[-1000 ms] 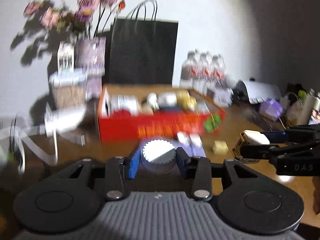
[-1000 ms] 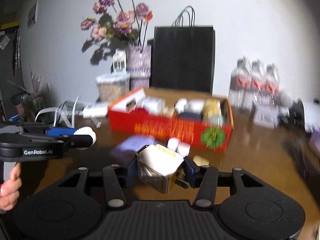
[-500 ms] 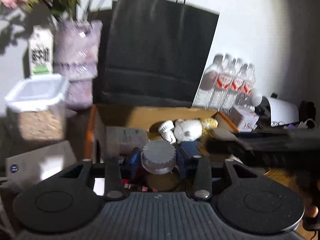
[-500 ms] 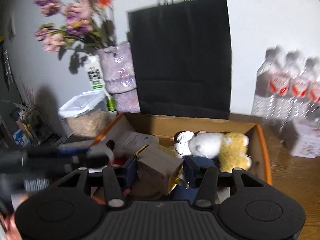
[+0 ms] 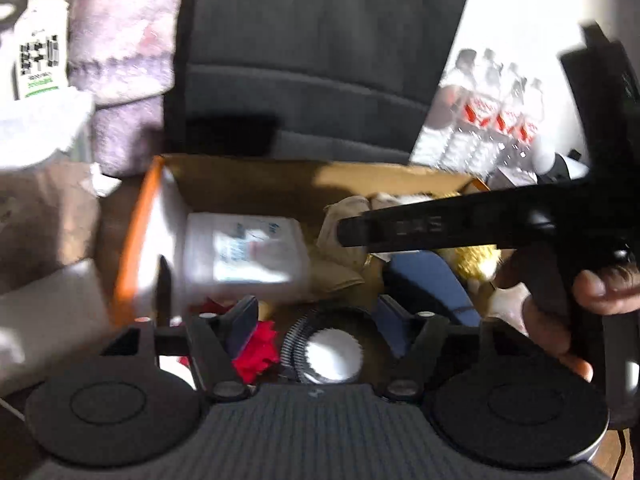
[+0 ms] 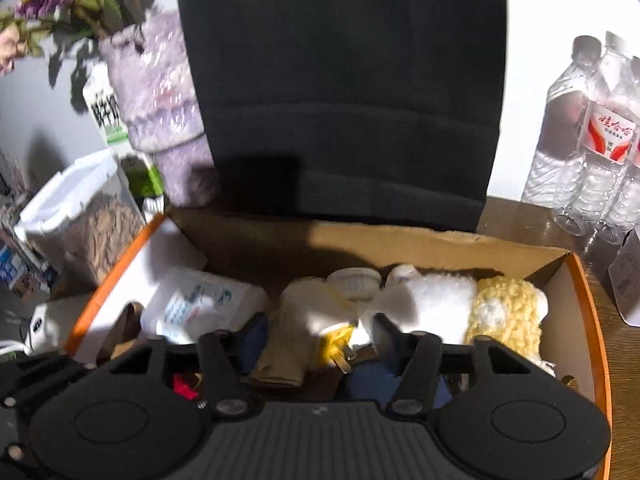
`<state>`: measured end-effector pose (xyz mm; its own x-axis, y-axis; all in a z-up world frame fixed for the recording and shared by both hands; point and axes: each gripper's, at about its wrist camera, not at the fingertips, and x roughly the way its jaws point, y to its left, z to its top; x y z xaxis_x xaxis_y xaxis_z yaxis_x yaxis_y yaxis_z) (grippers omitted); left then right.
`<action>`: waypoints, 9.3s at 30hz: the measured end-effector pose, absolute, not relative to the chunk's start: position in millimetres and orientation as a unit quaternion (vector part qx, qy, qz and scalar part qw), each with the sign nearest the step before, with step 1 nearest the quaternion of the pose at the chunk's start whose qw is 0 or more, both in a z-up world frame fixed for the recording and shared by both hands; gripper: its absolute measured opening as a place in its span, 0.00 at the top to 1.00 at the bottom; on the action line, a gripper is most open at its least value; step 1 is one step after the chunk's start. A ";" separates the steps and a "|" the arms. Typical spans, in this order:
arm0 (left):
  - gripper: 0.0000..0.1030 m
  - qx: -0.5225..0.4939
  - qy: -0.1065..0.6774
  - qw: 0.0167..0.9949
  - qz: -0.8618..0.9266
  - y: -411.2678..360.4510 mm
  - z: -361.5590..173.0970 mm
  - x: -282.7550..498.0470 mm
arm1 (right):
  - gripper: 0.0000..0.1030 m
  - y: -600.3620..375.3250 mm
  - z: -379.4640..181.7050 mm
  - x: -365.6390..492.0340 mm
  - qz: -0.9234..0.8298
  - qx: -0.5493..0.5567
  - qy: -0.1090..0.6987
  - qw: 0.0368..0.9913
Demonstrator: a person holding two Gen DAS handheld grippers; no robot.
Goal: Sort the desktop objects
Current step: 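Lift the cap and cream cube box into the cardboard box and open both tools, then withdraw both tools from the box back over the table, then grasp the round tin with the left tool while the right tool grasps the yellow cube, then carry the tin and yellow cube into the cardboard box and open both tools, then withdraw both tools from the box back over the table, then grasp a white round cap with the left tool while the right tool grasps the other cap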
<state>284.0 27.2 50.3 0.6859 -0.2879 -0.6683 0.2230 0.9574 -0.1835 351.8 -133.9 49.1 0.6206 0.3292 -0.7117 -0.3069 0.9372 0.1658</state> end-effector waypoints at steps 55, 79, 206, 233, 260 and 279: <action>0.02 0.018 0.294 0.953 -0.072 9.3 16.3 7.5 | 0.19 -234.1 7.0 2.2 0.099 -0.018 0.298 0.949; 0.91 0.033 0.344 0.930 -0.129 -2.7 7.1 62.5 | 0.71 -226.7 -6.6 100.6 0.110 -0.026 0.324 0.939; 0.00 -0.014 0.283 0.954 -0.096 13.7 136.1 103.5 | 0.25 -190.3 123.0 99.2 0.159 -0.052 0.256 0.952; 0.00 -0.003 0.266 0.961 -0.068 -3.7 27.7 -56.4 | 0.22 -236.0 30.1 -61.7 0.211 -0.017 0.226 0.951; 0.00 0.027 0.272 0.962 -0.027 -40.0 40.4 15.7 | 0.03 -393.9 29.6 32.6 0.061 -0.270 0.074 0.958; 0.00 0.039 0.282 0.958 -0.033 -49.3 32.7 27.6 | 0.00 -374.1 21.3 21.3 0.000 -0.339 0.038 0.940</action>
